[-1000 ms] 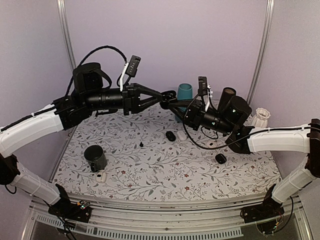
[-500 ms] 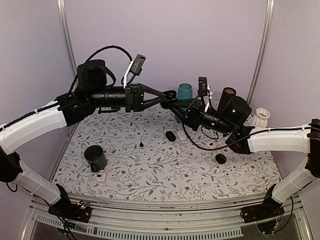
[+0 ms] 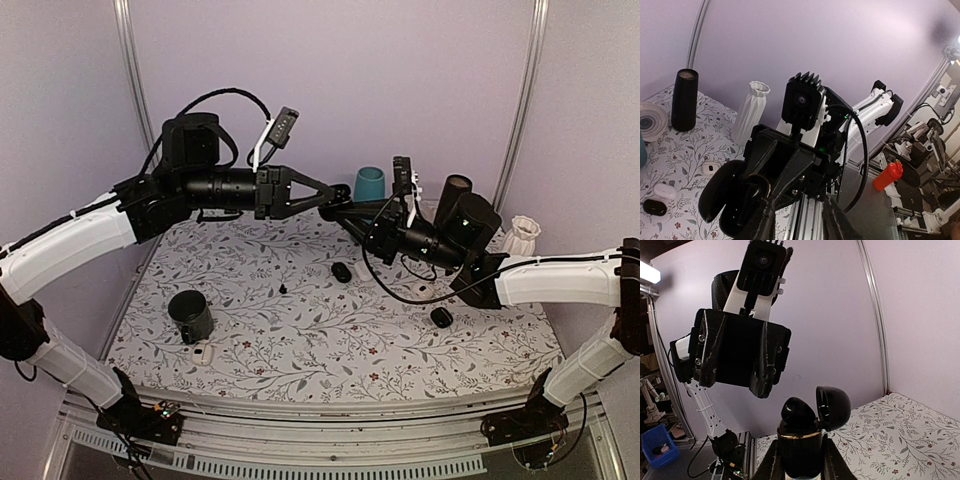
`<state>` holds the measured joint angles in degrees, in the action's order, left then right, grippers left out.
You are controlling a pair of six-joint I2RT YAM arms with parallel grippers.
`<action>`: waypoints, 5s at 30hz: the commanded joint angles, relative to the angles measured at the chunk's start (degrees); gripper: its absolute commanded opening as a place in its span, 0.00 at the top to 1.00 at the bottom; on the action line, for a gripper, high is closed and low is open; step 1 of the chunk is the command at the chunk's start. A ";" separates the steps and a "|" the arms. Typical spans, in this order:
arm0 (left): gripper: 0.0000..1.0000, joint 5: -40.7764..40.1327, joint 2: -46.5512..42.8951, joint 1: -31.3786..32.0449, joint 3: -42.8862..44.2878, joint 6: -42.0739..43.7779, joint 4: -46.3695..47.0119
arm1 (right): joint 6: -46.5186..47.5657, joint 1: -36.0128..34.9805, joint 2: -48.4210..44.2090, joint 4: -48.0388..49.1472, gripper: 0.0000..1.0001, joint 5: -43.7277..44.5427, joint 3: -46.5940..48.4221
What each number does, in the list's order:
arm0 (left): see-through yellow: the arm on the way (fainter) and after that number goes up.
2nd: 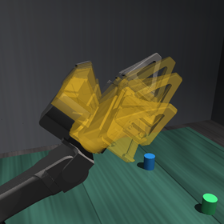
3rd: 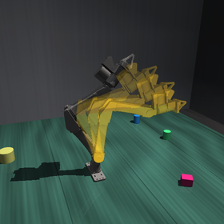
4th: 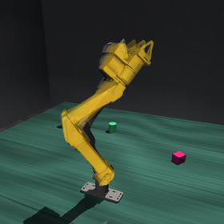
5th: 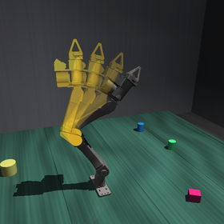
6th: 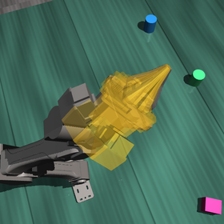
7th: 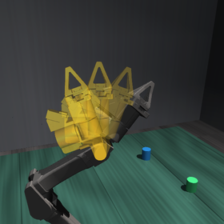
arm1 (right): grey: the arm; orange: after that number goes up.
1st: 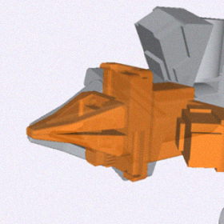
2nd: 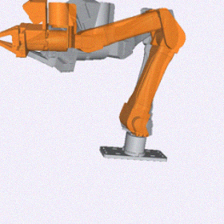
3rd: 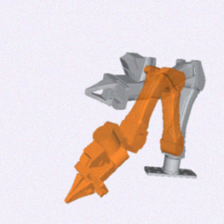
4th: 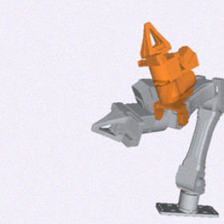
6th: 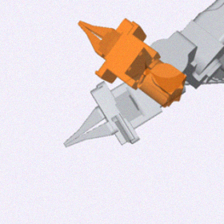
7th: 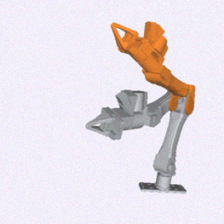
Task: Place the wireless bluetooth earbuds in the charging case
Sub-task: Adjust the left earbud in the left side groove of the charging case.
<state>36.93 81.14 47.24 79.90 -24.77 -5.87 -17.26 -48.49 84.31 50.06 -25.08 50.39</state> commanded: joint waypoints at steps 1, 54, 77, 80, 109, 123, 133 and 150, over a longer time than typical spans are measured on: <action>0.66 -0.57 1.67 0.32 2.97 2.51 -5.38 | 0.78 -0.47 -1.63 -0.27 0.97 0.63 1.62; 0.65 -4.23 -0.25 0.15 6.10 6.03 -8.41 | -1.20 -0.45 -0.73 -2.22 0.97 0.31 3.26; 0.57 -30.53 5.10 0.97 16.18 12.04 -23.92 | 2.48 -0.57 0.17 -8.50 0.97 6.68 6.67; 0.53 -28.98 5.85 1.23 16.49 11.86 -23.18 | 3.09 -0.84 0.47 -9.05 0.97 7.12 7.21; 0.46 -29.53 8.81 2.64 20.63 10.69 -22.62 | 4.69 -1.36 1.01 -10.79 0.97 7.65 8.76; 0.54 -28.34 4.72 2.66 16.69 7.92 -21.22 | 4.84 -1.51 0.85 -10.88 0.97 8.15 8.51; 0.65 -32.17 0.59 1.79 10.75 5.31 -19.26 | 4.86 -1.60 0.27 -10.45 0.97 6.98 8.54; 0.71 -32.51 1.53 0.77 9.31 4.43 -19.00 | 4.86 -1.87 0.16 -9.77 0.97 6.10 8.44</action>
<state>4.99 82.91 48.53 89.71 -20.01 -25.89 -12.80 -49.89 85.25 38.81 -18.57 57.49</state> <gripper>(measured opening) 0.297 0.196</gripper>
